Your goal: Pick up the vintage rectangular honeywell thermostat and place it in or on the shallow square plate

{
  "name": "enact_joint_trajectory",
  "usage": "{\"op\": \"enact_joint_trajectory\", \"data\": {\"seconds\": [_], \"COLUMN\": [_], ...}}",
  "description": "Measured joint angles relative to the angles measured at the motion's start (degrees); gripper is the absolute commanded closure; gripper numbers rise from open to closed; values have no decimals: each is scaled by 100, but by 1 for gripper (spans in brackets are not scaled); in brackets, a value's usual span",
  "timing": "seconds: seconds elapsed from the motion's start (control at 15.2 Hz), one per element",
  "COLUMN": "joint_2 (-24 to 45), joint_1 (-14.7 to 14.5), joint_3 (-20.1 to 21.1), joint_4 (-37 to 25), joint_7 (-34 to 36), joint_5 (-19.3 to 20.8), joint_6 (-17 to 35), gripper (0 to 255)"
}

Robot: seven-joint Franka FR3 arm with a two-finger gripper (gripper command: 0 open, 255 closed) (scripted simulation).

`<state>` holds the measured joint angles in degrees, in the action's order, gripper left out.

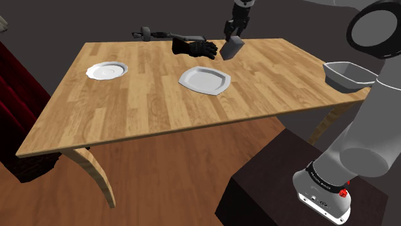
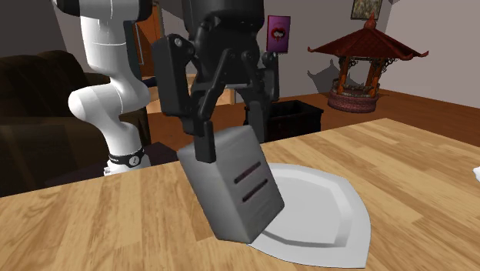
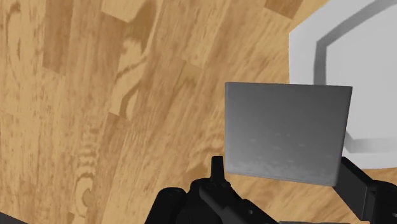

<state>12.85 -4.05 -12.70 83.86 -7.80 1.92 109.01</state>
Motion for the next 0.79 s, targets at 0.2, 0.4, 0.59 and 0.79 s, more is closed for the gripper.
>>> {"op": "enact_joint_trajectory", "data": {"seconds": [0.2,0.4,0.59,0.79], "joint_2": [-4,154,308,597], "joint_1": [-257,-468,-710,-929], "joint_3": [131,245,366,473], "joint_4": [-125,-410,-659,-1156], "joint_7": [397,732,1099,1423], "joint_5": [117,184,263,318], "joint_6": [-160,-318,-450,-697], "gripper": [255,255,255,255]}}
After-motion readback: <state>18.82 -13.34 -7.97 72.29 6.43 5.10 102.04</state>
